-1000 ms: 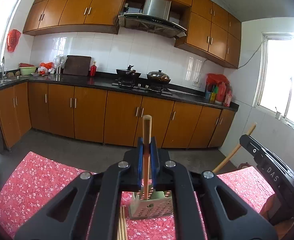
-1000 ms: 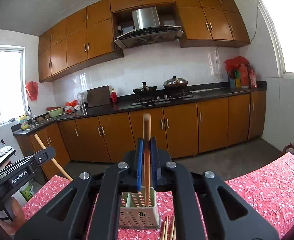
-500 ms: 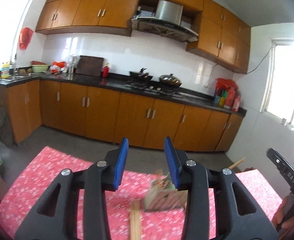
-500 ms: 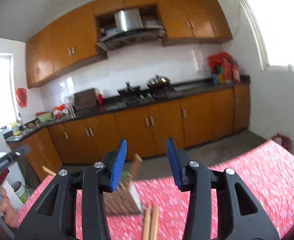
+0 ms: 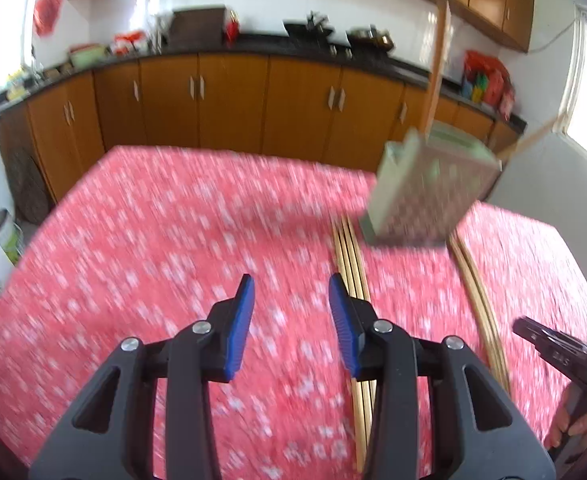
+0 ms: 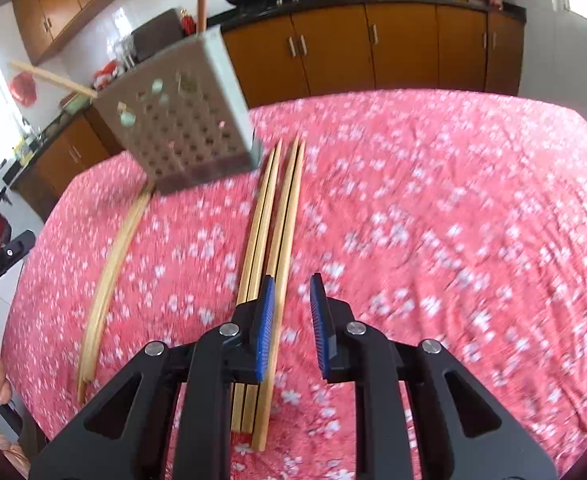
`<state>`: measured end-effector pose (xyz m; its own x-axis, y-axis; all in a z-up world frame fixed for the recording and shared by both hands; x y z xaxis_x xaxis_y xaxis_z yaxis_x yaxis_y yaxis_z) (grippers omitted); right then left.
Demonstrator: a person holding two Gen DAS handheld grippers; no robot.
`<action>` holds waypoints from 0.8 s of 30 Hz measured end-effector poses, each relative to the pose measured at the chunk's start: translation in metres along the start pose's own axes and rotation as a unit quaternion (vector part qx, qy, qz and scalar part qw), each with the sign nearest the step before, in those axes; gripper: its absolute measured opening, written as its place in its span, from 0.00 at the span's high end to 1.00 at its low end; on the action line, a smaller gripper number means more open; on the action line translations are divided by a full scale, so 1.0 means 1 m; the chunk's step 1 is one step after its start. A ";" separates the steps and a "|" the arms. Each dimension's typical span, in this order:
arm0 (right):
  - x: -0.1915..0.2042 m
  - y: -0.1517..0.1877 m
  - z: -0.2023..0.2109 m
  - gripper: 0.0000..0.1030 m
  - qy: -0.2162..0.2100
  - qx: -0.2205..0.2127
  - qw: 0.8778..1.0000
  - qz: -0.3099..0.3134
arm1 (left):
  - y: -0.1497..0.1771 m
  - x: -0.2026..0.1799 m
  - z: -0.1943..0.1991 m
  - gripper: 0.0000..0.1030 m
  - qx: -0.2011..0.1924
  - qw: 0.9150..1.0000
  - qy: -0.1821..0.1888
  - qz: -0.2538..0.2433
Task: Organize utensils
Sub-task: 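Move the right tool back down to the row of chopsticks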
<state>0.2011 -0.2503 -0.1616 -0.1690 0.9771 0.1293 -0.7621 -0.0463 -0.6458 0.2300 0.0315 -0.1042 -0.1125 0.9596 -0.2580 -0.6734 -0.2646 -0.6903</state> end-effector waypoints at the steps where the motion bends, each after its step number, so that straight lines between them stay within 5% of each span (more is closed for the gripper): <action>1: 0.003 0.003 -0.003 0.81 -0.001 0.003 1.000 0.002 | 0.006 0.000 -0.003 0.62 0.006 1.000 0.002 -0.001; 14: 0.006 0.010 -0.020 0.85 0.032 0.014 0.999 0.030 | 0.055 -0.012 -0.021 0.63 0.055 0.998 0.020 -0.016; 16: 0.001 0.011 -0.019 0.92 0.051 0.014 0.998 0.036 | 0.059 -0.015 -0.023 0.65 0.060 0.998 0.026 -0.017; 24: -0.017 0.008 -0.021 0.93 0.065 0.012 0.998 0.006 | 0.078 -0.029 -0.029 0.78 0.083 0.995 0.043 -0.040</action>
<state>0.2116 -0.2632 -0.1850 -0.0979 0.9950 0.0219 -0.7749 -0.0624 -0.6290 0.2018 -0.0193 -0.1698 0.0045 0.9629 -0.2698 -0.7897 -0.1621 -0.5917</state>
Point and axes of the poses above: each gripper's, at about its wrist camera, not at the fingertips, and z roughly against the way its jaws point, x to its left, y to its underside, the point moved 10 cm from there along -z, roughly the way its jaws point, and after that the axes turned 10 degrees about z, right-handed, at the moved point
